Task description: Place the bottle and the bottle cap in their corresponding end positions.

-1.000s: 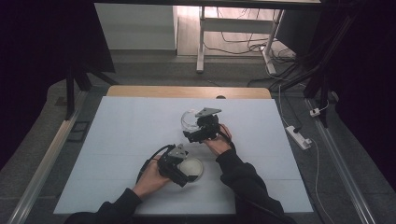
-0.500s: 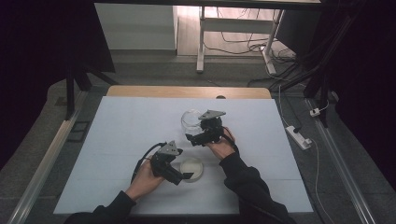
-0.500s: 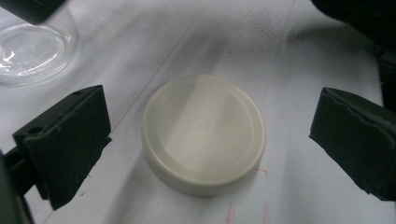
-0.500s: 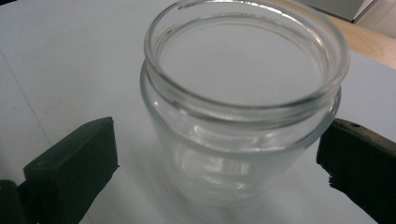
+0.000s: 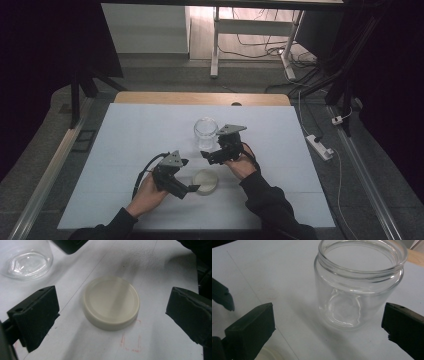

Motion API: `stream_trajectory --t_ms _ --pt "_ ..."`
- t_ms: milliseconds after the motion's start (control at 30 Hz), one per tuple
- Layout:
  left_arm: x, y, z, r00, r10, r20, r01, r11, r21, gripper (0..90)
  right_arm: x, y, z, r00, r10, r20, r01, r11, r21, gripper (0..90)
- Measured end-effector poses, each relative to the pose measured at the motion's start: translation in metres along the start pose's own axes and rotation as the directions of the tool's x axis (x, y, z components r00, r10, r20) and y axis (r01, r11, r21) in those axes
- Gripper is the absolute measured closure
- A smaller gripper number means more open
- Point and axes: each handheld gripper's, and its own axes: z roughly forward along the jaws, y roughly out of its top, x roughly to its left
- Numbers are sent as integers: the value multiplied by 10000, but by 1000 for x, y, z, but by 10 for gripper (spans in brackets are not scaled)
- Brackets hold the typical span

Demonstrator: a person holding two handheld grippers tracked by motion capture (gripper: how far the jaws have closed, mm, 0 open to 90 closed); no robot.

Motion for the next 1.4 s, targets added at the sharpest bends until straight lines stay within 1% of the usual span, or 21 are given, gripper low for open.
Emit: stream_trajectory --t_ms 133,333,433,533,600,700,800,933,1000,1400 --pt "2 -4 -6 9996 -269 34 269 9996 38 0 3 -2 -9 10000 1 -43 -1 9999 -123 0" --pt "1 -11 -19 9990 -424 -113 424 9991 -18 0 8 -9 -25 9999 -57 -95 55 9997 -241 0" --pt "0 -15 -26 9986 -501 -191 499 9987 -111 0 11 -13 -34 9998 -8 -189 1 9992 -387 0" --pt "-1 -19 -33 9983 -518 -272 513 9985 -174 0 14 -17 -42 9998 -61 -164 52 9987 -503 0" --pt "-3 -21 -37 9980 -507 -382 499 9985 -216 0 17 -20 -47 9997 -1 -253 -13 9984 -560 0" --pt "-4 -25 -45 9969 -613 -485 599 9977 -305 0 20 -25 -54 9990 87 -432 -112 9983 -581 0" --pt "-4 -30 -53 9953 -772 -579 747 9962 -439 0 24 -31 -63 9993 5 -376 -26 9984 -557 0" --pt "-5 -36 -62 9926 -968 -731 927 9940 -581 0 28 -39 -75 9992 87 -393 -109 9982 -585 0" --pt "-6 -39 -66 9915 -1002 -834 953 9936 -608 0 29 -44 -80 9993 134 -340 -154 9982 -578 0" --pt "-10 -62 -91 9810 -1440 -1302 1336 9873 -861 0 28 -68 -113 9991 428 56 -423 9969 -657 0"
